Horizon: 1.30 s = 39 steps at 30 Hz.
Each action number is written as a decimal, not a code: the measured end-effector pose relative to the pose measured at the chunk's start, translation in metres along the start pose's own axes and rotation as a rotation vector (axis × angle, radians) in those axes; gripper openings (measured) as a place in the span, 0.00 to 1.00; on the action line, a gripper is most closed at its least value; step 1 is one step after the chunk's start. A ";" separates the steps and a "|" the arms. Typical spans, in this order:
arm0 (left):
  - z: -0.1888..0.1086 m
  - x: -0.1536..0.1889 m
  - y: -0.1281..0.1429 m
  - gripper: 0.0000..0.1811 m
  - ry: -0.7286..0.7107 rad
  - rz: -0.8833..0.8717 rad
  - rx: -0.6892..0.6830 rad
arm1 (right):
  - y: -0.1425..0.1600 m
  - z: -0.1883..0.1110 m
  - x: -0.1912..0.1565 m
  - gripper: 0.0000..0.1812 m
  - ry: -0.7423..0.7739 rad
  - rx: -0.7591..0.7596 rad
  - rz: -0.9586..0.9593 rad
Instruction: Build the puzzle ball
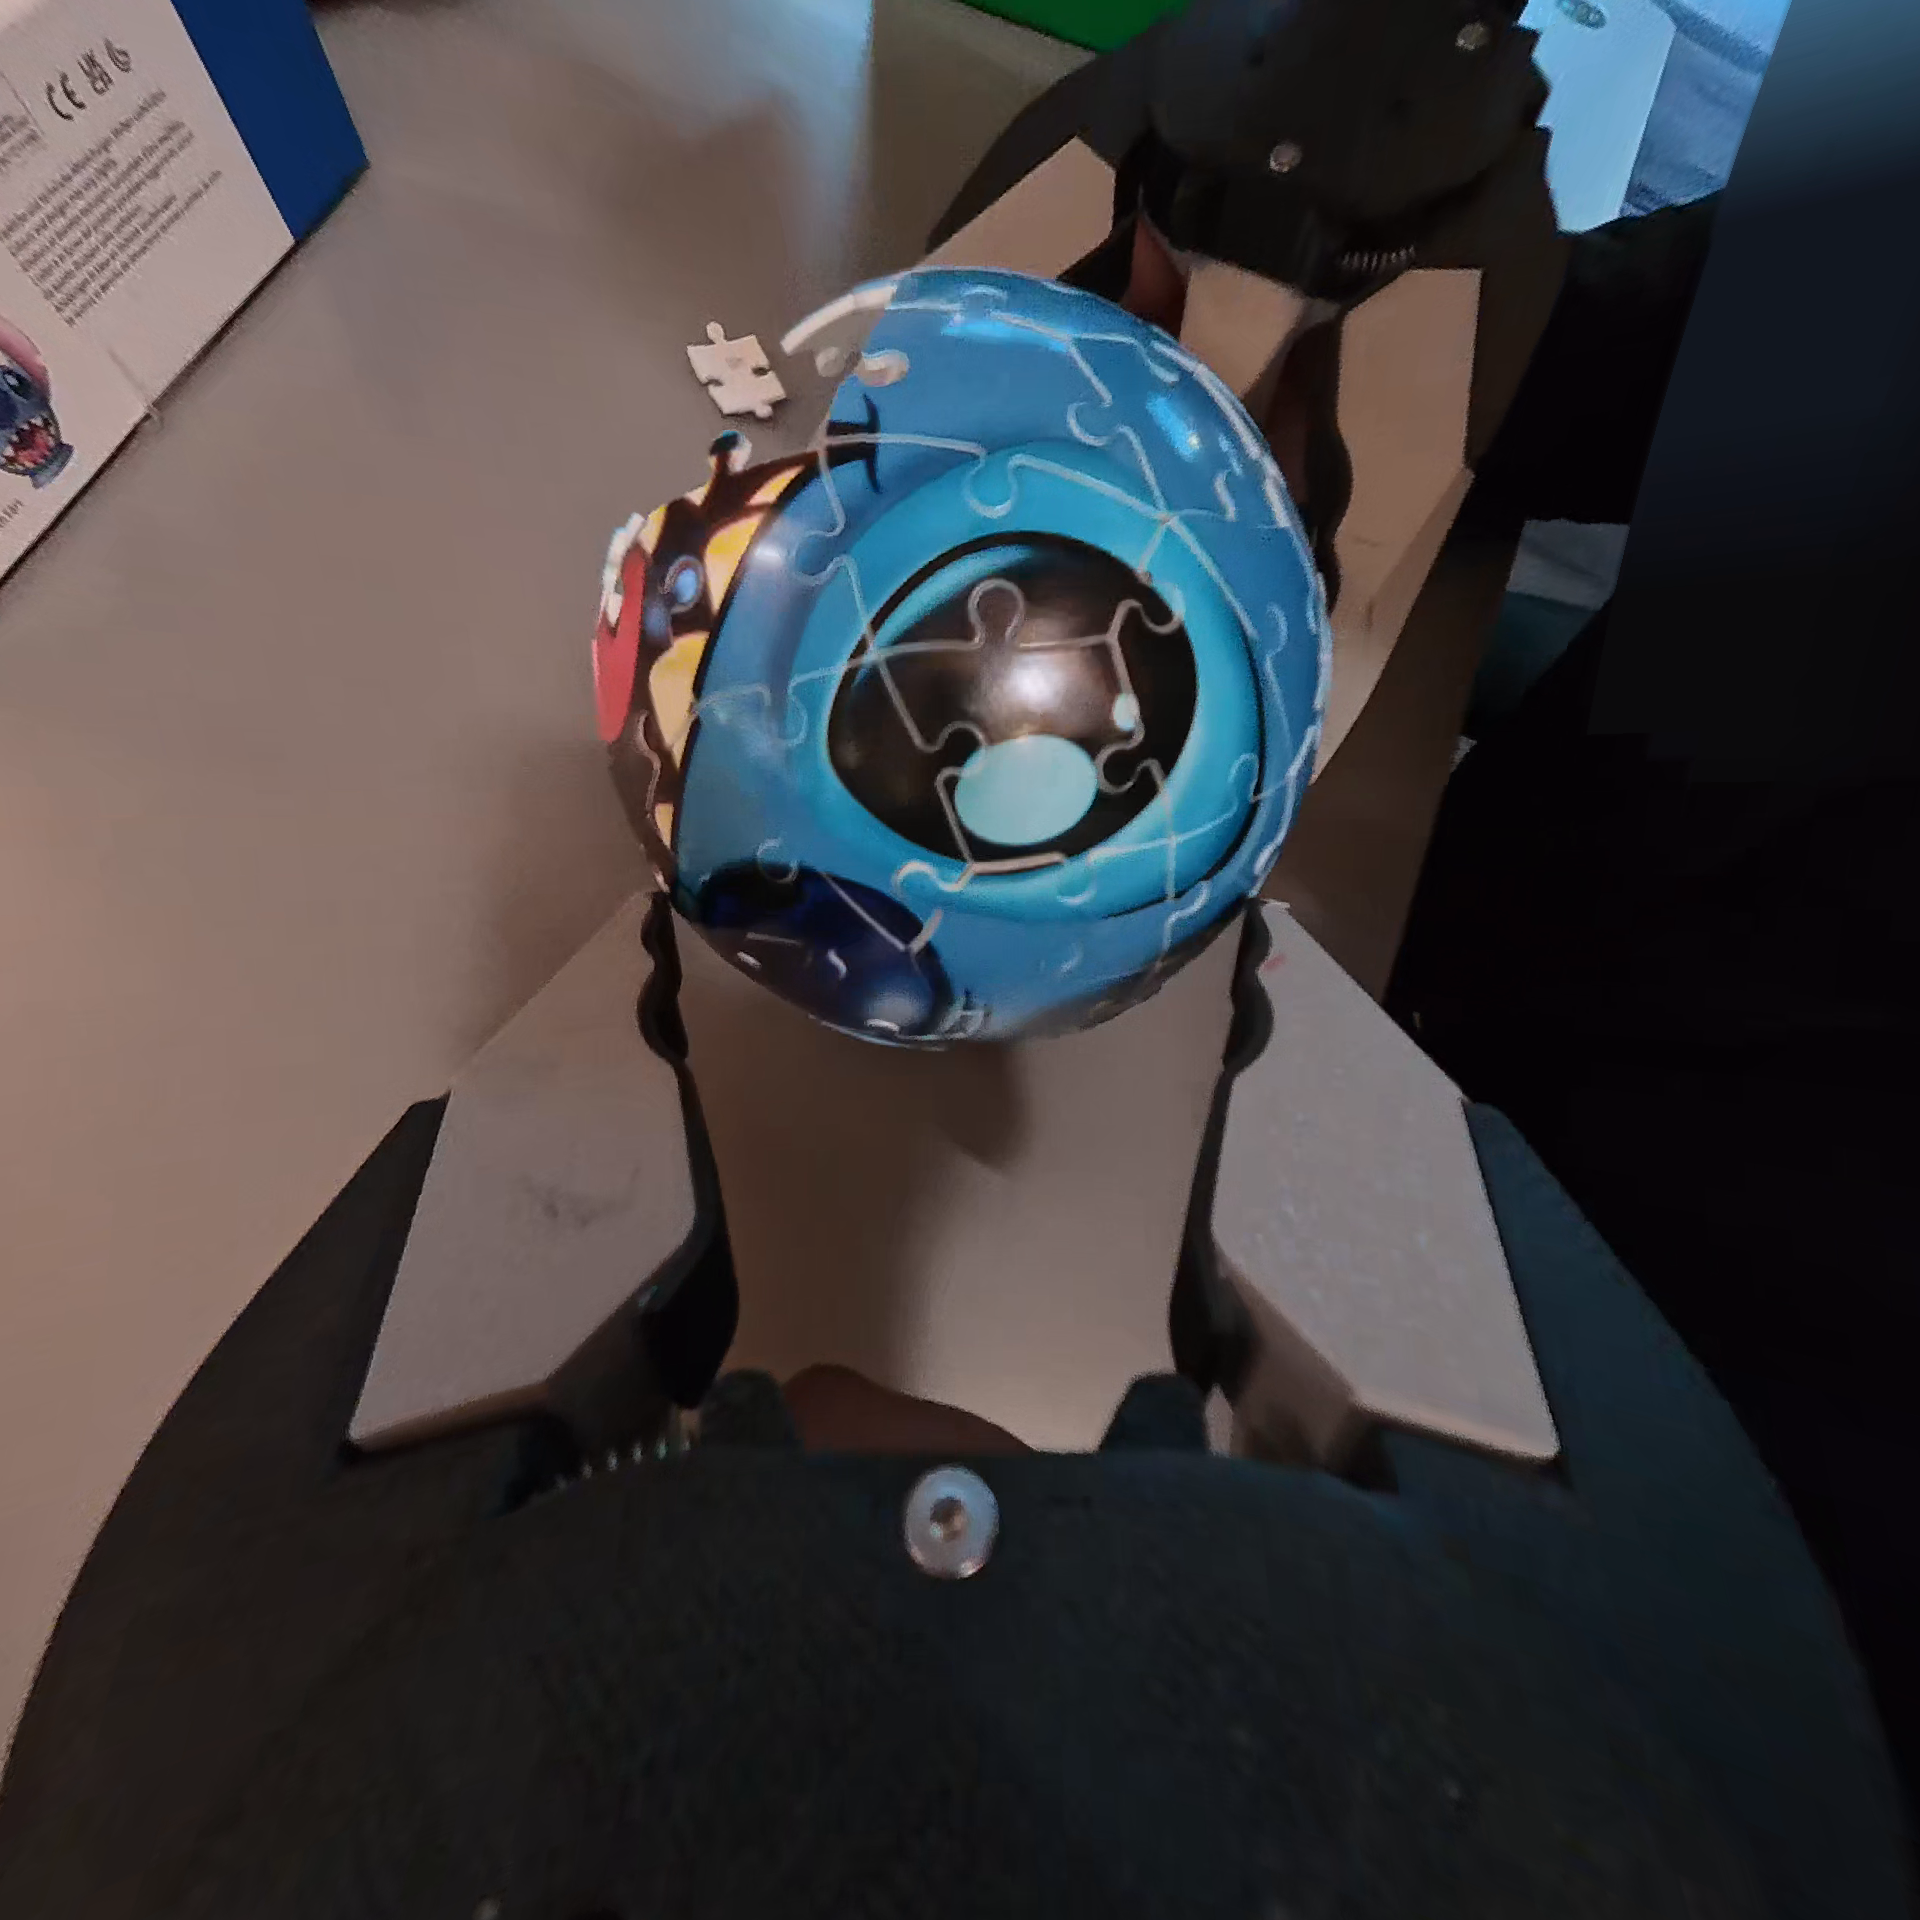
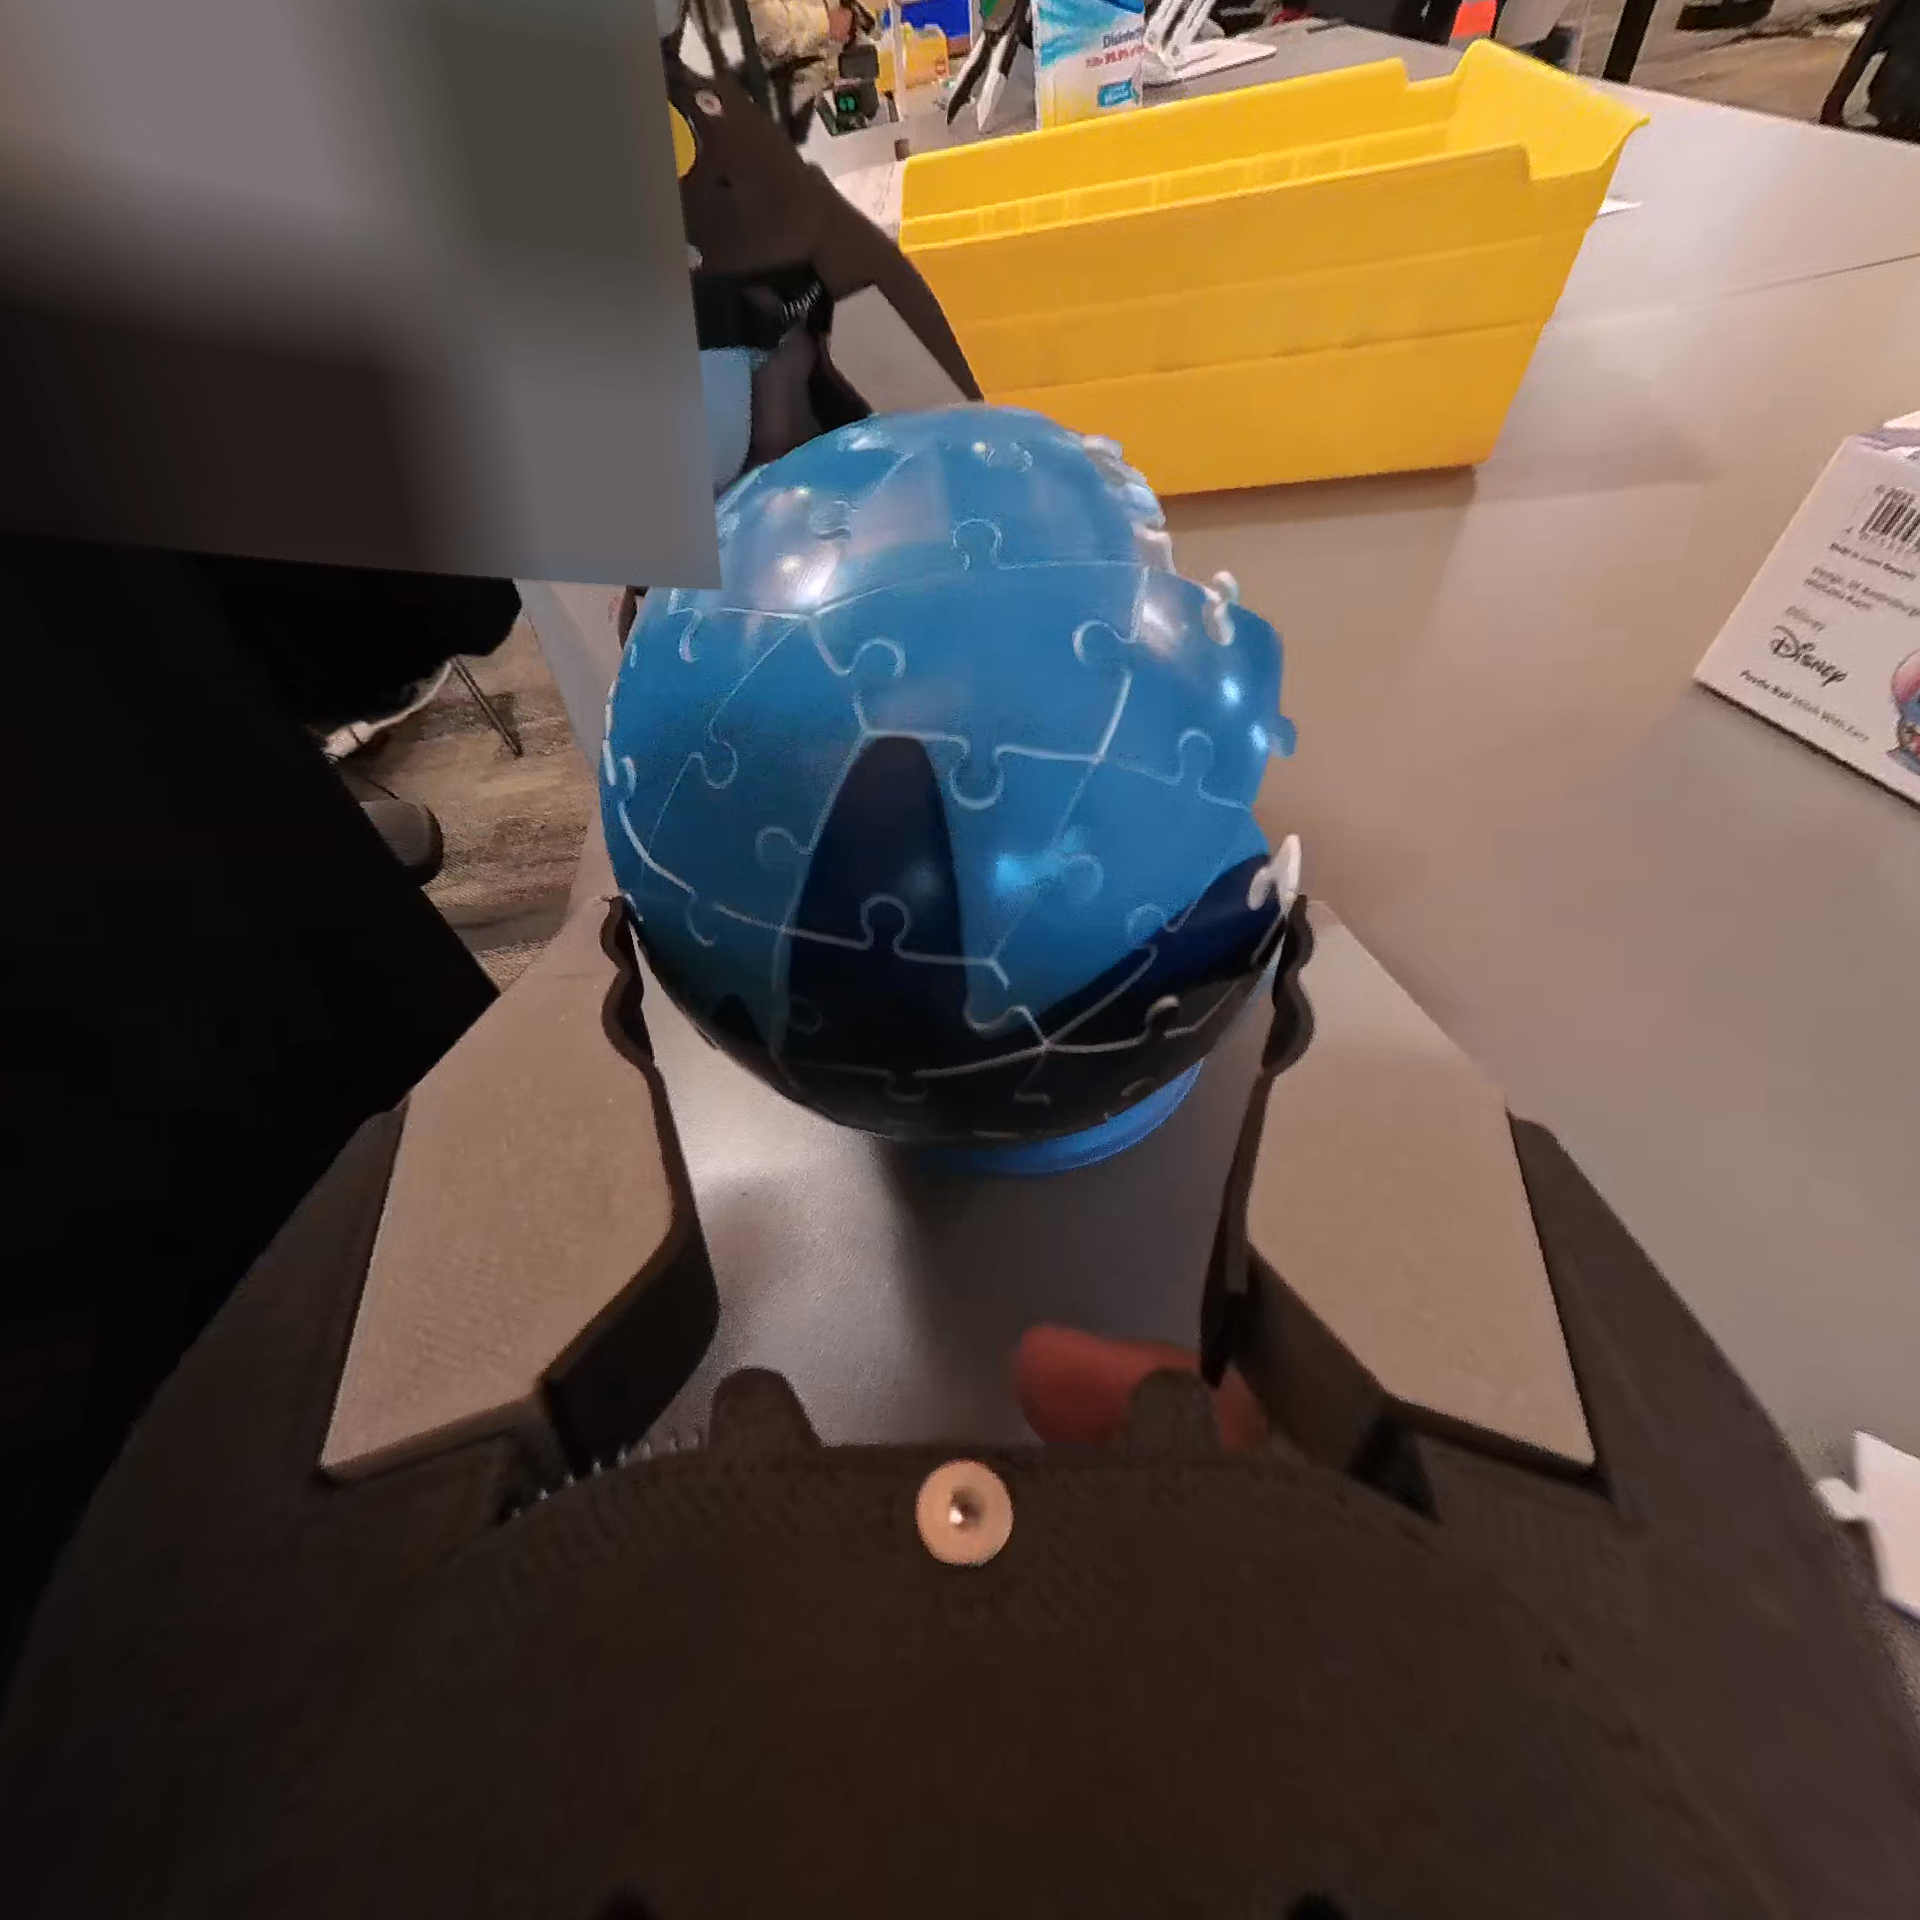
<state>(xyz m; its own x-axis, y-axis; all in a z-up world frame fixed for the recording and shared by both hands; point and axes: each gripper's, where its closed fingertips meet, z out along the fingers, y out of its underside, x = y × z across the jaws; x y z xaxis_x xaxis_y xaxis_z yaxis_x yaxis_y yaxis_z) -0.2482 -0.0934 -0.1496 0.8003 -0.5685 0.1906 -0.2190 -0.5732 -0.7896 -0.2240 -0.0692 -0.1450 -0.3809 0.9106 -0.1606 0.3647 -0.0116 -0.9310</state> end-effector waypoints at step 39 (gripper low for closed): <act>-0.002 0.015 -0.001 0.60 0.102 0.213 0.174 | 0.001 -0.002 -0.020 0.64 0.007 0.011 -0.104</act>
<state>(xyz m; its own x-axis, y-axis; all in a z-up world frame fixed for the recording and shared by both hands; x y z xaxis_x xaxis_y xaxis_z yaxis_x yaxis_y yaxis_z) -0.2370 -0.1027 -0.1451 0.6842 -0.7268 0.0605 -0.2700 -0.3294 -0.9048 -0.2138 -0.0866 -0.1423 -0.4106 0.9098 -0.0607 0.3145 0.0788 -0.9460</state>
